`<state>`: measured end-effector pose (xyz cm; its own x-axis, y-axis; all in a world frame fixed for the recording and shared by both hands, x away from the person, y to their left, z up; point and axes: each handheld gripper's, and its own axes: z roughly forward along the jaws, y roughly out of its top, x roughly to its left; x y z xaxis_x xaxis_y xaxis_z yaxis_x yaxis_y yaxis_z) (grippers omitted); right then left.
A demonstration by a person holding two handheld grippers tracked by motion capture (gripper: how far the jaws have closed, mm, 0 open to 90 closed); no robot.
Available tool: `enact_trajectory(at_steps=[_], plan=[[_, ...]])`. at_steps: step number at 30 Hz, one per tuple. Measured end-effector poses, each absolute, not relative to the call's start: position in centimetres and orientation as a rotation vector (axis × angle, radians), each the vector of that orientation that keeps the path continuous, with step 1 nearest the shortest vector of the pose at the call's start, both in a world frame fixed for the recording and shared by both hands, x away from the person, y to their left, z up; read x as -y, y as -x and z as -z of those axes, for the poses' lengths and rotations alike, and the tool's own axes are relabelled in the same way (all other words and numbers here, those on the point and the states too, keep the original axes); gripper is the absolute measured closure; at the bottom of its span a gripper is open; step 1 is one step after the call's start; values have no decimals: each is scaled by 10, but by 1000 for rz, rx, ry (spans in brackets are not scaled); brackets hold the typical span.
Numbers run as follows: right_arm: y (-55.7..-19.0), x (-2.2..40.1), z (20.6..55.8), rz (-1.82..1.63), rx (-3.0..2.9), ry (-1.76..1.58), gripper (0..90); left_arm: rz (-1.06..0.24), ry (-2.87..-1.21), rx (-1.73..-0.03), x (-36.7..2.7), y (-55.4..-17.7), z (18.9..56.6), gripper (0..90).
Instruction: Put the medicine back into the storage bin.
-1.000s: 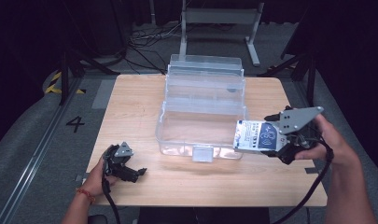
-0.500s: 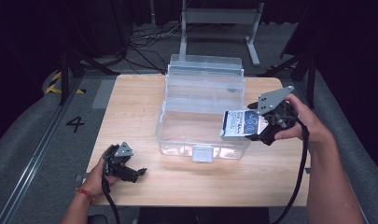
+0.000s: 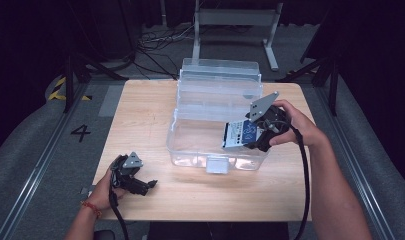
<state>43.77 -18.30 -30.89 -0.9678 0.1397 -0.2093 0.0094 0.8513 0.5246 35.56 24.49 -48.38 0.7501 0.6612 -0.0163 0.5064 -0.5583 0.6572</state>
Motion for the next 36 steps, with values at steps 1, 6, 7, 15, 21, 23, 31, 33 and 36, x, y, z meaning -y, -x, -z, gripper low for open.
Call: enact_trajectory(at_steps=[1,6,7,15,21,23,31,33,36], plan=[[-439,181,312,-779,-2800,-108,54,-306,-2287,-872,-245,-356,484,1],[-446,177,322,-768,-2820,-93,53,-305,-2289,-871,-245,-356,484,1],[-447,177,324,-783,-2822,-80,53,-306,-2289,-871,-245,-356,484,1],[-455,176,331,-771,-2815,-109,53,-302,-2290,-868,-245,-356,484,1],[-458,168,335,-750,-2833,-102,53,-305,-2296,-857,-245,-356,484,1],[-460,164,338,-742,-2834,-103,52,-305,-2296,-858,-245,-356,484,1],[-469,151,353,-536,-2840,-104,50,-305,-2296,-857,-245,-356,484,1],[-468,150,355,-539,-2856,-119,50,-305,-2297,-857,-245,-356,484,1],[-467,149,362,-500,-2886,-150,49,-305,-2296,-857,-245,-356,484,1]])
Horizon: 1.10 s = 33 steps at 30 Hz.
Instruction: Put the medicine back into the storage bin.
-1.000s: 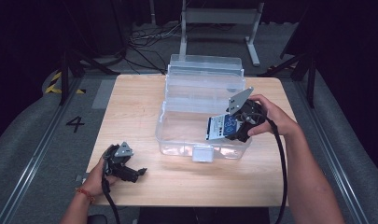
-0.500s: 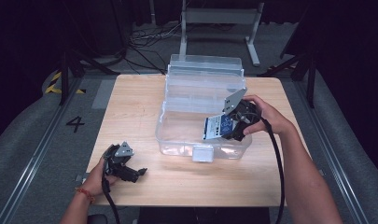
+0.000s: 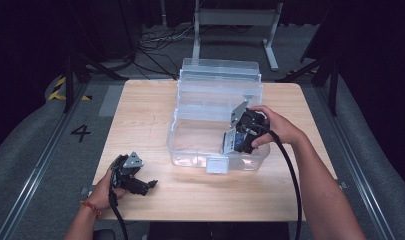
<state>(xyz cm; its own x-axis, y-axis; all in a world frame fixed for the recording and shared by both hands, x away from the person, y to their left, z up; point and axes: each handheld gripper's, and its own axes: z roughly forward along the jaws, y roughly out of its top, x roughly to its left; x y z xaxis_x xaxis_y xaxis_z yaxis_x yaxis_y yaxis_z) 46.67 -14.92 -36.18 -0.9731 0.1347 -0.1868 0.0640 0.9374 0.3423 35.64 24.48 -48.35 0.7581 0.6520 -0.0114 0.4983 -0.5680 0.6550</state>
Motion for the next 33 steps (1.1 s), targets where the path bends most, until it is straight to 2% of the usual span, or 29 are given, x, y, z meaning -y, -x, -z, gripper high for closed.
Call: enact_trajectory(at_steps=[3,4,5,7,8,10,11,12,14,16,18,23,25,27,31,33], plan=[[-468,153,365,-456,-2880,-177,49,-305,-2295,-857,-245,-356,484,2],[-467,157,361,-506,-2873,-202,217,-306,-2297,-852,-245,-356,484,1],[-467,158,359,-550,-2859,-189,239,-305,-2295,-853,-244,-356,484,1],[-464,161,352,-620,-2776,-232,123,-298,-2294,-852,-244,-356,484,1],[-464,161,352,-620,-2776,-232,123,-298,-2294,-852,-244,-356,484,1],[-462,164,348,-654,-2754,-238,222,-298,-2294,-851,-244,-356,484,1],[-459,167,347,-687,-2769,-233,150,-298,-2296,-852,-244,-356,484,1],[-459,167,347,-687,-2769,-233,150,-298,-2296,-852,-244,-356,484,1],[-456,170,346,-692,-2753,-226,200,-295,-2298,-852,-244,-356,483,1],[-454,176,342,-714,-2710,-264,185,-293,-2322,-839,-243,-357,482,2],[-452,184,337,-756,-2677,-311,219,-289,-2319,-844,-242,-356,482,3],[-441,211,324,-776,-2582,-403,224,-287,-2326,-851,-240,-356,481,6],[-436,229,322,-787,-2528,-490,261,-285,-2336,-848,-238,-356,480,7],[-435,234,322,-791,-2514,-509,263,-283,-2338,-853,-237,-356,480,10],[-430,247,329,-761,-2500,-557,272,-274,-2370,-817,-230,-353,474,104],[-428,253,332,-792,-2496,-588,272,-329,-2385,-823,-225,-351,471,179]])
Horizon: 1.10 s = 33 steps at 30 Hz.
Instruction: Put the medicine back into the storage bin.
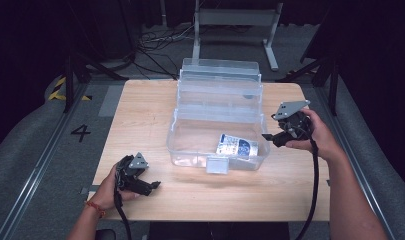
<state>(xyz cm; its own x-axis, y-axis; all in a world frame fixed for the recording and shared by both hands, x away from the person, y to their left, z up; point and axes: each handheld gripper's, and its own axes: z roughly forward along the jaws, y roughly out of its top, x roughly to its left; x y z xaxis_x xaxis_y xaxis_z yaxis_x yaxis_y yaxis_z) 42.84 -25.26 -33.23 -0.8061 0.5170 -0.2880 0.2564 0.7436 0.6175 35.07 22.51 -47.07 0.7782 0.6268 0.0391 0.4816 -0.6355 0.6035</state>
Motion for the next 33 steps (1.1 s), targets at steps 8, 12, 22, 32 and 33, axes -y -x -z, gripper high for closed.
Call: enact_trajectory(at_steps=[8,12,22,32,33], plan=[[-439,259,334,-874,-2442,-666,267,-365,-2308,-749,-206,-345,433,221],[-451,261,329,-897,-2420,-720,296,-367,-2245,-682,-194,-342,405,223],[-482,247,293,-905,-2406,-695,310,-420,-2331,-549,-154,-361,363,325],[-506,224,282,-886,-2452,-630,344,-394,-2426,-544,-135,-382,366,449],[-506,224,282,-886,-2452,-630,344,-394,-2426,-544,-135,-382,366,456]])
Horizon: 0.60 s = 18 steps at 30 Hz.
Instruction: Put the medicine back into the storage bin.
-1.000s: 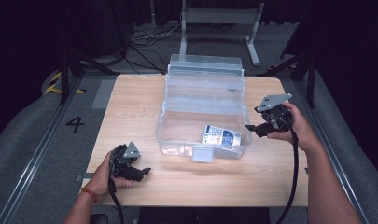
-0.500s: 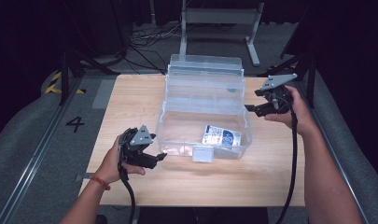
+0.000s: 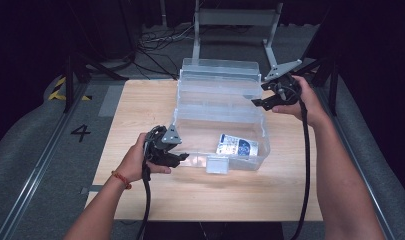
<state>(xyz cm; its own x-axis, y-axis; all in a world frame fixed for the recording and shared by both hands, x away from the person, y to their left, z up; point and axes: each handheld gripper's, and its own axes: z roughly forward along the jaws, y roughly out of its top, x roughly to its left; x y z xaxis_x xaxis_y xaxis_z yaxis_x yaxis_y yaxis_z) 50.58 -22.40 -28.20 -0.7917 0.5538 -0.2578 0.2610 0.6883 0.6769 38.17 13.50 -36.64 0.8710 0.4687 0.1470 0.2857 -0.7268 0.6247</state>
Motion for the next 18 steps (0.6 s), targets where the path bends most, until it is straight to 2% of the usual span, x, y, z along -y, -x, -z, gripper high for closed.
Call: enact_trajectory(at_steps=[6,10,13,18], plan=[[-521,210,289,-814,-2492,-615,359,-363,-2478,-517,-126,-389,370,535],[-534,205,291,-786,-2535,-609,410,-336,-2555,-476,-119,-393,375,607],[-542,203,296,-732,-2531,-604,465,-269,-2587,-464,-115,-398,379,657],[-552,201,301,-751,-2573,-617,511,-260,-2658,-427,-111,-404,382,702]])
